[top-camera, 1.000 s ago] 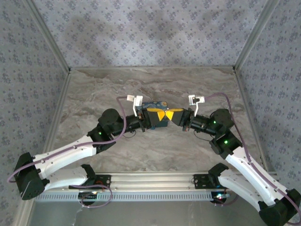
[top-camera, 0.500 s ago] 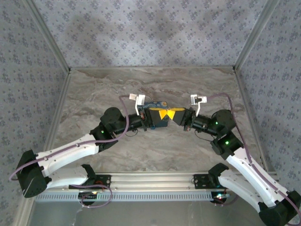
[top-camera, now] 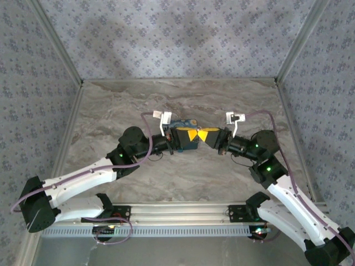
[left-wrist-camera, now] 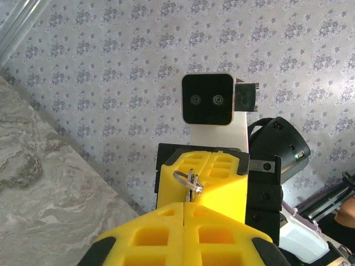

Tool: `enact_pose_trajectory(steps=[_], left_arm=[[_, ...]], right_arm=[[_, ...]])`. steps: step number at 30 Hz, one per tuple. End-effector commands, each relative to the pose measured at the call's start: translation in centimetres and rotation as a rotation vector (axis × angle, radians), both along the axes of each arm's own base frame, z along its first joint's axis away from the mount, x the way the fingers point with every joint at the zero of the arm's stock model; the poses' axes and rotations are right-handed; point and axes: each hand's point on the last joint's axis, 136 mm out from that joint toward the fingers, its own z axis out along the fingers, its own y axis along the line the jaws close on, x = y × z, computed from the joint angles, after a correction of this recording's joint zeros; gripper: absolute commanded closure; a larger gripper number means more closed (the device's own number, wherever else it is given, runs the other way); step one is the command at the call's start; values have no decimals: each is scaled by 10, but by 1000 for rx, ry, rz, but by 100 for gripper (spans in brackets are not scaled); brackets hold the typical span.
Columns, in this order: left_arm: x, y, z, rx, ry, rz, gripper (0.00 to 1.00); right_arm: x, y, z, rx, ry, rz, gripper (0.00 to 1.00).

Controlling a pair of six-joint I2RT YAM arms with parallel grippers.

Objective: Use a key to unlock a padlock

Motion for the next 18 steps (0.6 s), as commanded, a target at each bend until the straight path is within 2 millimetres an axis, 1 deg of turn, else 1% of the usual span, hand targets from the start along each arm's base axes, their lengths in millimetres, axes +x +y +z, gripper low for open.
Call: enact_pose_trajectory(steps=[1,3,5,7,10,11,13,15,18], left_arm=[[-7,4,26,-51,-53,-11,100],[-7,4,25,-50,-50,-12,100],[-6,4,24,-40,-48,-5,100],[-4,3,20,-12,-38,4,100],[2,3,8,93,-9,34,100],[4,4,4,139,2,47,100],[6,6,-7,234,24,63,100],[7,8,-20,341,55,71,100],[10,17,-49,553,113,82,100]], right_arm=[[1,-6,6,19,-8,-22,100],[1,-6,5,17,-7,-22,100],[1,-6,2,8,3,-24,90],[3,-7,-2,-13,14,-34,86],[8,-17,-13,-80,36,-87,69],[10,-22,-18,-115,49,-118,67],[16,-32,-27,-191,56,-180,65],[20,-40,-36,-272,56,-223,66],[26,-48,-50,-383,67,-268,68]])
